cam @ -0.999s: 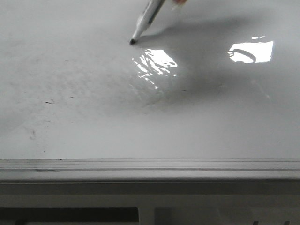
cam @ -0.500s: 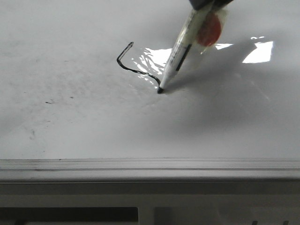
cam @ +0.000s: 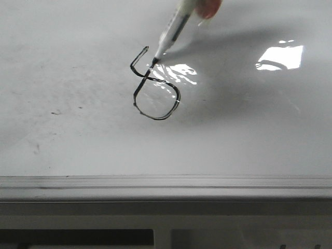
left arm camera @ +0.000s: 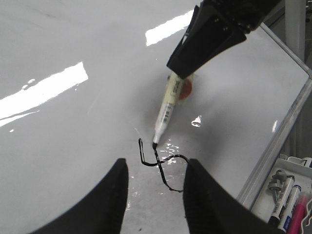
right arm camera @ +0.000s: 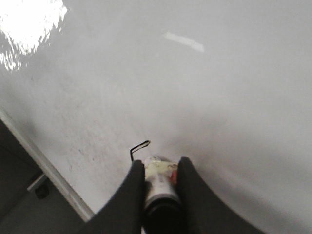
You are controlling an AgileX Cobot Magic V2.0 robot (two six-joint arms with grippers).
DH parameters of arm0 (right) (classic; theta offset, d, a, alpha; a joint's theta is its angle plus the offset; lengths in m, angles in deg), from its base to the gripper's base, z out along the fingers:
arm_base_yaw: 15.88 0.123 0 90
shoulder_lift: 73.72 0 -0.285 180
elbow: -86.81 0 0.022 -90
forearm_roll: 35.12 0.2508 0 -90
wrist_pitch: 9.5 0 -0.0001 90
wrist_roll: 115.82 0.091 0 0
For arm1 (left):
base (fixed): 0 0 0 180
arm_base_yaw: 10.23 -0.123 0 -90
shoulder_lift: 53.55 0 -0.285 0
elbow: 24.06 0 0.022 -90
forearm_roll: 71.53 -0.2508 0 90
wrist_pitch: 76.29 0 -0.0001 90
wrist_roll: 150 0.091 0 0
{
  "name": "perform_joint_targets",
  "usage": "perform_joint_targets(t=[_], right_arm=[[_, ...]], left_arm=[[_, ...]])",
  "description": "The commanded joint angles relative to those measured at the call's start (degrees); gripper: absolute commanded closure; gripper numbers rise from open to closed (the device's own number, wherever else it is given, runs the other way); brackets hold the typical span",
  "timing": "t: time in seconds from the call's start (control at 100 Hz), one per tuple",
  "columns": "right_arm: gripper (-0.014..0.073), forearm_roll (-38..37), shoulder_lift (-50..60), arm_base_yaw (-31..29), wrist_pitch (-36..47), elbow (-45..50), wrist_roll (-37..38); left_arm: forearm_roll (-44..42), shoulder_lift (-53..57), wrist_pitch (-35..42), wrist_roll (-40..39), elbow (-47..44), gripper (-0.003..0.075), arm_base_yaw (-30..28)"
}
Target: Write number 8 on whiteboard
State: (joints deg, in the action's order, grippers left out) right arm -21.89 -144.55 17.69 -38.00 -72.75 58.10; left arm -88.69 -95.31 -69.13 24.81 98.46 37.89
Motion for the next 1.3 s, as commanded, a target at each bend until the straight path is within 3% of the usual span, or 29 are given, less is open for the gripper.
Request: perform_joint_targets(t=[0.0,0.37,0.61,0.8,1.099,1.289], right_arm=[[0.0645,-2.2,1.6,-1.3,6.2,-2.0,-0.4],[0.0645,-2.2,2.8,4.9,6.3,-2.0,-0.4],[0.0645,-0.3,2.9,8.0,0.8,-2.0,-0.4],[0.0645,3.4,0.1,11.5,1.4,-2.0,-0.4],[0.0645,5.8,-2.6,11.8,2.0,-2.0,-0.4],[0.0645,6.4,-2.6,11.8,1.1,-2.0,-0.4]], left_arm=[[0.6,-0.4,3.9,-0.3,1.9,0.047,0.3],[0.6,-3.1,4.9,-0.3,1.9,0.047,0.4],[0.4,-11.2,11.8,-0.3,1.9,0.047,0.5],[0.4,-18.3,18.8,-0.3,1.9,0.047,0.6],[0.4,-25.8,24.8,-0.3,1.9,0.047,0.6],[0.4,-25.9,24.6,-0.3,1.9,0.0471,0.6]])
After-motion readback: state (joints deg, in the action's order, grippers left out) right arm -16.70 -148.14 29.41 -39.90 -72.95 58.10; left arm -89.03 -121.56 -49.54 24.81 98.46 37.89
